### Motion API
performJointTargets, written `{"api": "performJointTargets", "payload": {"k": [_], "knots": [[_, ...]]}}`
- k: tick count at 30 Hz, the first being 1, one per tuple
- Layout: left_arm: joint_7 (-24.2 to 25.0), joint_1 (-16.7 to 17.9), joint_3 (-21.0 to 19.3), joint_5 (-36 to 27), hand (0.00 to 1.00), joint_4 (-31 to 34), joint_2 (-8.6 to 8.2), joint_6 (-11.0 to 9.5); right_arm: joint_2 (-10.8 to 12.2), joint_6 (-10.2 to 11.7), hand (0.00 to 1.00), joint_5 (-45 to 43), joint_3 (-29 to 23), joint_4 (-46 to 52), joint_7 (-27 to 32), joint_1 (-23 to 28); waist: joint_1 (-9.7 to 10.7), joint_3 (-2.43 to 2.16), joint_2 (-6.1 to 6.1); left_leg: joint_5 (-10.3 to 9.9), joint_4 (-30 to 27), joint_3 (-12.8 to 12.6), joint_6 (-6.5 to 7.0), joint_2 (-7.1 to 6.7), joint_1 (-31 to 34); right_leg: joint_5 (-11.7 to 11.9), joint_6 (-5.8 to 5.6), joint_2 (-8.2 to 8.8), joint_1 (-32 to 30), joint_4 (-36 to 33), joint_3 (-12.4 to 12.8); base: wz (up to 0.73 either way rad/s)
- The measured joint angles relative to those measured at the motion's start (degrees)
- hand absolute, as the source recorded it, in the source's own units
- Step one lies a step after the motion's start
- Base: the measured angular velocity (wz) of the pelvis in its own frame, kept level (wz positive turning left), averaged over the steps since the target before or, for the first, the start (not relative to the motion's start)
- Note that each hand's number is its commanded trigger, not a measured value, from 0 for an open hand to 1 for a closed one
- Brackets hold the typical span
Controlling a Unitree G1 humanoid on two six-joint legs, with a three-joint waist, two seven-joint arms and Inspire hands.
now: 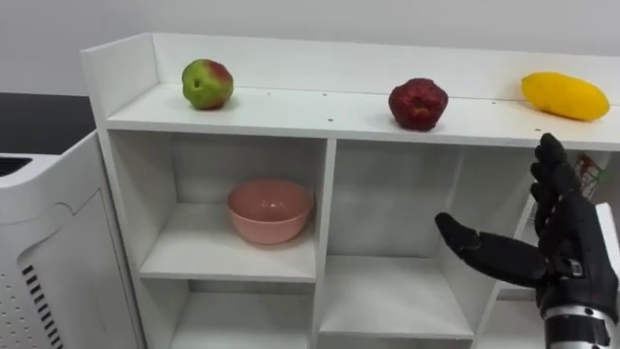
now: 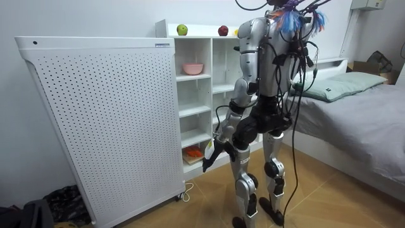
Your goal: Arrange fruit in the closet
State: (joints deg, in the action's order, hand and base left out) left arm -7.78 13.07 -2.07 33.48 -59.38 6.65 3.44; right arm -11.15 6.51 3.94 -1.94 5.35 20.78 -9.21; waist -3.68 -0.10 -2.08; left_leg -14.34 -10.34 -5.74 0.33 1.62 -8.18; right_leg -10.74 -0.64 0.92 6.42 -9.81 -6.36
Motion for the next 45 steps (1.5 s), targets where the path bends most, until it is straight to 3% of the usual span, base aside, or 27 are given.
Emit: {"api": "performJointTargets", "payload": {"k": [7,12,17,23,27,31,39,42,45], "knots": [[1.86,-0.08,0.02,0.0,0.0,-0.21,0.86,0.19,-0.28,0.0,0.0,-0.33,-0.62,-0.11,0.47,-5.96,-0.31,0.27,-0.96,0.11,-0.52,1.24,-0.15,-0.01,0.98,0.05,0.08,0.02,-0.33,0.05,-1.16,0.08],[2.31,0.29,0.01,0.05,0.0,0.55,1.13,0.33,-0.41,-0.05,0.0,0.33,-0.62,-0.23,1.82,-6.02,-1.09,0.25,-1.28,0.11,-0.99,1.88,-0.14,-0.09,1.36,0.07,0.1,0.19,-0.46,0.04,-1.8,0.05],[2.26,0.15,0.0,0.53,0.0,1.38,1.11,0.27,-2.5,-0.11,0.0,1.6,-0.57,-0.99,1.54,-7.37,-1.34,0.32,-1.44,0.29,-1.09,1.82,-0.16,-0.08,1.58,0.2,0.25,0.2,-0.73,-0.1,-1.77,-0.01],[2.11,0.04,0.0,0.51,0.0,2.31,1.12,0.32,-2.79,-0.17,0.0,6.18,-1.42,-7.26,2.2,-15.44,-1.95,0.34,-1.92,0.42,-1.04,1.92,-0.25,0.01,1.66,0.26,0.35,0.09,-0.81,-0.1,-1.87,0.0],[2.11,0.03,-0.01,0.52,0.0,2.3,1.19,0.34,-3.16,-0.17,0.0,6.79,-1.45,-7.91,2.45,-16.74,-2.62,0.37,-2.18,0.42,-1.01,2.43,-0.25,-0.04,1.78,0.26,0.35,0.16,-0.7,0.03,-2.49,0.07],[2.12,0.02,-0.11,0.6,0.0,2.29,1.15,0.4,-4.94,-0.32,0.0,5.64,-1.68,-9.57,2.41,-16.8,-2.86,0.25,-2.49,0.54,-1.1,3.49,-0.19,-0.24,2.44,0.26,0.35,0.55,-0.69,0.11,-5.0,0.12],[2.34,0.17,-0.13,0.87,0.0,2.2,1.18,1.23,-7.28,-0.38,0.0,5.69,-1.67,-11.57,1.42,-19.84,-3.01,0.25,-2.61,0.69,-1.05,3.79,-0.19,-0.29,2.42,0.26,0.34,0.64,-0.53,0.15,-5.43,0.02],[3.18,-0.23,-0.05,0.86,0.0,2.25,1.48,1.4,-7.63,-0.46,0.0,5.66,-1.62,-14.88,0.79,-21.25,-2.97,0.56,-3.19,0.81,-1.07,3.85,-0.23,-0.29,2.43,0.26,0.35,0.65,-0.48,0.14,-5.49,0.0],[4.12,-0.52,0.02,0.85,0.0,2.5,1.83,1.55,-8.21,-0.92,0.0,5.66,-1.46,-17.64,-0.37,-21.7,-2.94,0.49,-3.57,0.85,-1.12,4.09,-0.22,-0.31,2.51,0.26,0.35,0.72,-0.44,0.11,-5.84,0.04]]}}
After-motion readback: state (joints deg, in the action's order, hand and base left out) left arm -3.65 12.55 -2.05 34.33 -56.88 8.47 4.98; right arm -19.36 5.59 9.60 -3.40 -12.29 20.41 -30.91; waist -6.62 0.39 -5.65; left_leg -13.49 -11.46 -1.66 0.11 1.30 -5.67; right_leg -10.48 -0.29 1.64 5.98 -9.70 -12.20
